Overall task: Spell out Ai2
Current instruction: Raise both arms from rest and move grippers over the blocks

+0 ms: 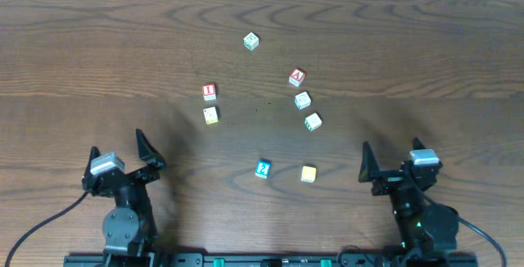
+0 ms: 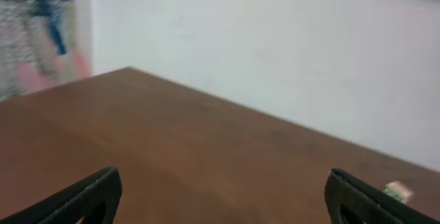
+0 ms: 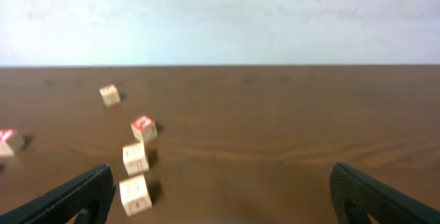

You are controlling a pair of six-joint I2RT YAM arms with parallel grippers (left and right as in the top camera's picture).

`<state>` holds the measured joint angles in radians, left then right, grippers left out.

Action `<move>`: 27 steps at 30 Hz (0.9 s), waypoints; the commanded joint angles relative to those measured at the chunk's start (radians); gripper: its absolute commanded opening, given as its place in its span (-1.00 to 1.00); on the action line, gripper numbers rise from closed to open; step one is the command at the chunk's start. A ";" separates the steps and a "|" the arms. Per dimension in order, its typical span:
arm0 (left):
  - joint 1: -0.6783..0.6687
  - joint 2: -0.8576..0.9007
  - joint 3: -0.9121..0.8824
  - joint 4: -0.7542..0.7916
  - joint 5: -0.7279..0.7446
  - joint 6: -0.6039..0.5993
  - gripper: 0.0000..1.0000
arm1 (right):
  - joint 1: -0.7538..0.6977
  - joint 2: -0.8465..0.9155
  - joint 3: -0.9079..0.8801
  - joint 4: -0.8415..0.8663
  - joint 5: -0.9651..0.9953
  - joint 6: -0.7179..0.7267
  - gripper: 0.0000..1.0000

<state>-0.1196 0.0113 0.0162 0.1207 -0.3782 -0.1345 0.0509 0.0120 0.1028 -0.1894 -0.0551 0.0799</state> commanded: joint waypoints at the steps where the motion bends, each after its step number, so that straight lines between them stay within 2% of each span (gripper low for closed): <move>1: 0.002 -0.007 0.058 -0.018 0.056 -0.001 0.91 | 0.008 -0.006 0.050 -0.005 0.015 0.040 0.98; 7: 0.002 0.016 0.307 -0.087 0.058 0.015 0.91 | 0.008 0.008 0.259 -0.113 0.163 0.047 0.98; 13: 0.002 0.173 0.594 -0.117 0.114 0.114 0.91 | 0.008 0.124 0.492 -0.113 0.192 0.046 0.99; 20: 0.002 0.576 1.008 -0.295 0.169 0.212 0.91 | 0.008 0.527 0.873 -0.187 0.216 0.035 0.98; 27: 0.002 1.022 1.480 -0.674 0.195 0.205 0.91 | 0.008 1.013 1.331 -0.543 0.204 0.036 0.98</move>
<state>-0.1196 0.9123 1.3628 -0.4816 -0.2054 0.0551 0.0513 0.8921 1.3163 -0.6682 0.1501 0.1139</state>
